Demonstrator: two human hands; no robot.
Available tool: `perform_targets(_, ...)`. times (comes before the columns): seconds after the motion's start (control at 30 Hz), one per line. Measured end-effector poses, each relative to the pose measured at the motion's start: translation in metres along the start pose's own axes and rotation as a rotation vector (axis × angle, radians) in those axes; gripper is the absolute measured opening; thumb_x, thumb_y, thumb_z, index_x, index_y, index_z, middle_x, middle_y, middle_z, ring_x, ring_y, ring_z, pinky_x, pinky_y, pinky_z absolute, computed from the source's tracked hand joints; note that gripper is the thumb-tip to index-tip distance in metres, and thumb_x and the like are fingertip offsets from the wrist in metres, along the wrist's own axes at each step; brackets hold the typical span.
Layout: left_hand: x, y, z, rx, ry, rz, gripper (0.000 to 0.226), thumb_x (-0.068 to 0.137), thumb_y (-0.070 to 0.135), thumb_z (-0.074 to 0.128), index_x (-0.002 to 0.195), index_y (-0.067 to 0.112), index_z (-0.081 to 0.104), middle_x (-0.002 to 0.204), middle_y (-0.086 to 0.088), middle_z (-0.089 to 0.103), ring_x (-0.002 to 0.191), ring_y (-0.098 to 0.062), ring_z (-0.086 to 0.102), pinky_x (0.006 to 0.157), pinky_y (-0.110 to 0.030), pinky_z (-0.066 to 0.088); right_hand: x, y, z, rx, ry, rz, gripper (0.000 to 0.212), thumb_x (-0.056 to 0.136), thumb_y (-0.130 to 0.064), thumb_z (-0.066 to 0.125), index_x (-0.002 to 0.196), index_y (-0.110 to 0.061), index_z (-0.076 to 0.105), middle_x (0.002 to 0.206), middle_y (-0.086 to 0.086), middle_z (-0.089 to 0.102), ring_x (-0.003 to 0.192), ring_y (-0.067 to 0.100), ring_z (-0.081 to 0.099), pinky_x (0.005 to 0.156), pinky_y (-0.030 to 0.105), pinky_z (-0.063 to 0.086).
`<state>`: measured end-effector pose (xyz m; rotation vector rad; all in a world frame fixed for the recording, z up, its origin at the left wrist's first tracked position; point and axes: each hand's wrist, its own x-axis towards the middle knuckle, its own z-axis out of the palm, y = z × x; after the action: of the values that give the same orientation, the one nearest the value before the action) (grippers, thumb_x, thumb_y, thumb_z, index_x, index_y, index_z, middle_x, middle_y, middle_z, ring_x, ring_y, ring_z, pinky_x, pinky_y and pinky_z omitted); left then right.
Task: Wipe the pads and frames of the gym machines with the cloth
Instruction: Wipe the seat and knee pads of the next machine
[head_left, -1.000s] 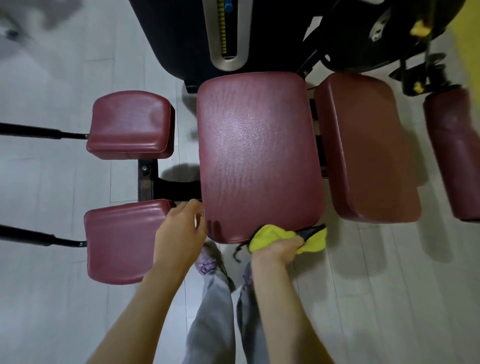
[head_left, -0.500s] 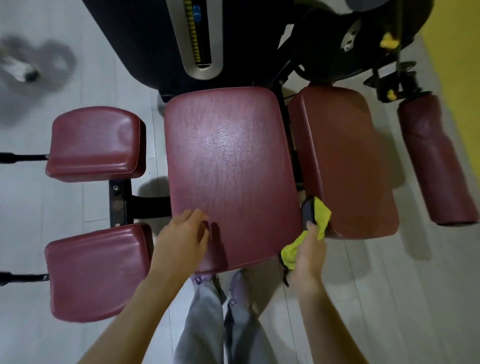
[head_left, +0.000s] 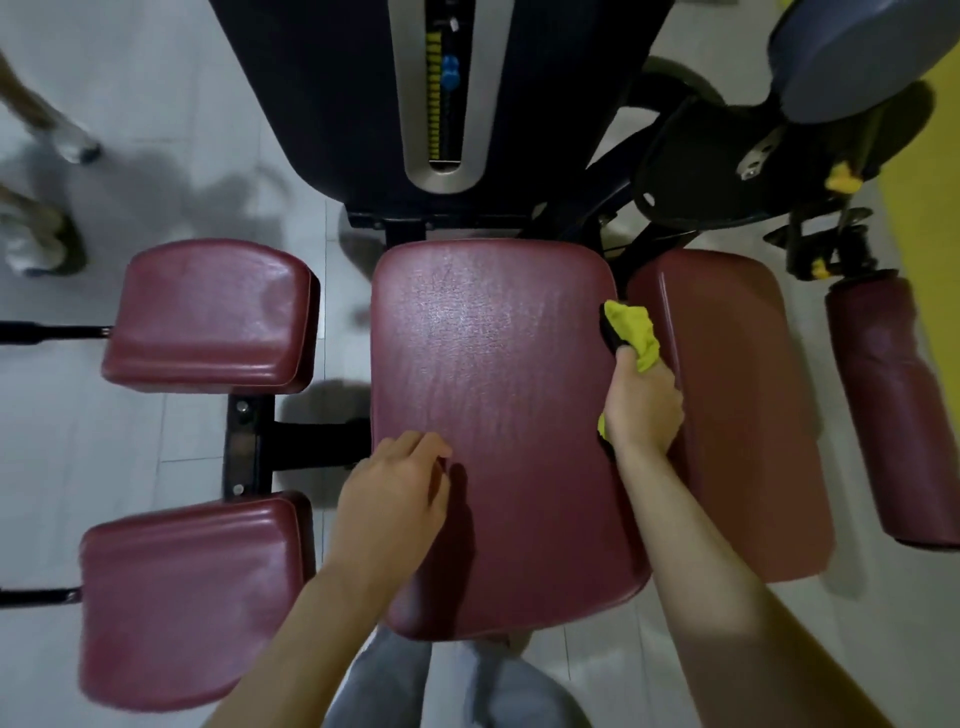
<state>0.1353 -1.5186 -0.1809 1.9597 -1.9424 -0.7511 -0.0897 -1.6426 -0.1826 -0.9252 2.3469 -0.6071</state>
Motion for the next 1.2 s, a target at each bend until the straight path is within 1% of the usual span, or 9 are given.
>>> perform_targets(0.17, 0.009, 0.010, 0.004, 0.037, 0.041, -0.009, 0.022, 0.088, 0.027, 0.048, 0.097, 0.021, 0.066, 0.087, 0.006, 0.062, 0.078, -0.024, 0.061, 0.056, -0.038, 0.050, 0.002, 0.016, -0.013, 0.203, 0.133, -0.079, 0.035, 0.088, -0.038, 0.052, 0.101, -0.016, 0.076, 0.093, 0.005, 0.074, 0.092, 0.030, 0.068, 0.087, 0.042, 0.053)
perform_targets(0.33, 0.018, 0.037, 0.033, 0.047, 0.043, -0.044, 0.033, 0.092, 0.035, 0.036, 0.100, 0.021, 0.064, 0.094, 0.004, 0.062, 0.084, -0.025, 0.060, 0.063, -0.042, 0.054, 0.047, 0.031, -0.086, 0.551, 0.220, -0.144, 0.026, 0.096, -0.010, 0.053, 0.082, -0.025, 0.069, 0.073, -0.015, 0.066, 0.062, -0.007, 0.062, 0.063, 0.021, 0.049)
perform_targets(0.47, 0.023, 0.086, 0.061, 0.067, 0.070, -0.082, 0.034, 0.091, 0.033, 0.037, 0.100, 0.019, 0.066, 0.097, 0.003, 0.062, 0.088, -0.026, 0.061, 0.065, -0.042, 0.054, 0.087, 0.044, -0.132, 0.641, 0.143, -0.373, 0.031, 0.098, -0.005, 0.052, 0.095, -0.032, 0.069, 0.081, -0.030, 0.071, 0.083, -0.012, 0.067, 0.073, 0.011, 0.050)
perform_targets(0.53, 0.025, 0.115, 0.073, 0.062, 0.089, -0.124, 0.030, 0.091, 0.031, 0.039, 0.103, 0.020, 0.064, 0.097, 0.003, 0.062, 0.088, -0.026, 0.061, 0.065, -0.041, 0.054, 0.110, 0.063, -0.140, 0.582, 0.090, -0.438, 0.020, 0.090, -0.017, 0.056, 0.098, -0.027, 0.071, 0.084, -0.025, 0.072, 0.085, -0.006, 0.067, 0.074, 0.025, 0.053)
perform_targets(0.67, 0.033, 0.164, 0.089, 0.064, 0.144, -0.179, 0.022, 0.094, 0.019, 0.050, 0.113, 0.020, 0.062, 0.103, 0.002, 0.066, 0.093, -0.026, 0.062, 0.068, -0.039, 0.055, 0.136, 0.096, -0.131, 0.275, -0.295, -0.764, 0.045, 0.080, -0.030, 0.054, 0.122, -0.018, 0.067, 0.109, -0.011, 0.069, 0.103, 0.011, 0.065, 0.086, 0.032, 0.050)
perform_targets(0.73, 0.035, 0.177, 0.094, 0.079, 0.159, -0.225, 0.022, 0.093, 0.020, 0.054, 0.114, 0.020, 0.062, 0.103, 0.002, 0.065, 0.094, -0.027, 0.060, 0.069, -0.040, 0.053, 0.133, 0.116, -0.116, -0.002, -0.546, -1.077, 0.055, 0.086, -0.034, 0.057, 0.140, -0.022, 0.058, 0.144, -0.015, 0.053, 0.138, 0.011, 0.046, 0.111, 0.038, 0.041)
perform_targets(0.8, 0.035, 0.183, 0.097, 0.086, 0.166, -0.273, 0.024, 0.091, 0.025, 0.050, 0.112, 0.021, 0.061, 0.100, 0.002, 0.063, 0.094, -0.028, 0.058, 0.067, -0.040, 0.052, 0.124, 0.138, -0.101, -0.349, -0.585, -1.332, 0.058, 0.086, -0.041, 0.056, 0.142, -0.027, 0.057, 0.164, -0.009, 0.035, 0.157, 0.021, 0.020, 0.122, 0.057, 0.026)
perform_targets(0.97, 0.039, 0.200, 0.104, 0.102, 0.159, -0.320, 0.018, 0.092, 0.025, 0.052, 0.107, 0.021, 0.060, 0.095, 0.002, 0.060, 0.091, -0.027, 0.057, 0.063, -0.038, 0.048, 0.110, 0.161, -0.104, -0.573, -0.648, -1.491, 0.047, 0.085, -0.053, 0.064, 0.124, -0.026, 0.067, 0.151, -0.002, 0.051, 0.156, 0.028, 0.023, 0.121, 0.066, 0.021)
perform_targets(1.2, 0.042, 0.192, 0.111, 0.061, 0.224, -0.314, 0.026, 0.094, 0.026, 0.042, 0.109, 0.020, 0.062, 0.097, 0.003, 0.058, 0.089, -0.025, 0.057, 0.066, -0.040, 0.050, 0.171, 0.102, -0.073, -0.618, -0.674, -1.981, 0.043, 0.082, -0.060, 0.060, 0.104, -0.025, 0.073, 0.106, -0.002, 0.068, 0.124, 0.027, 0.059, 0.122, 0.062, 0.022)
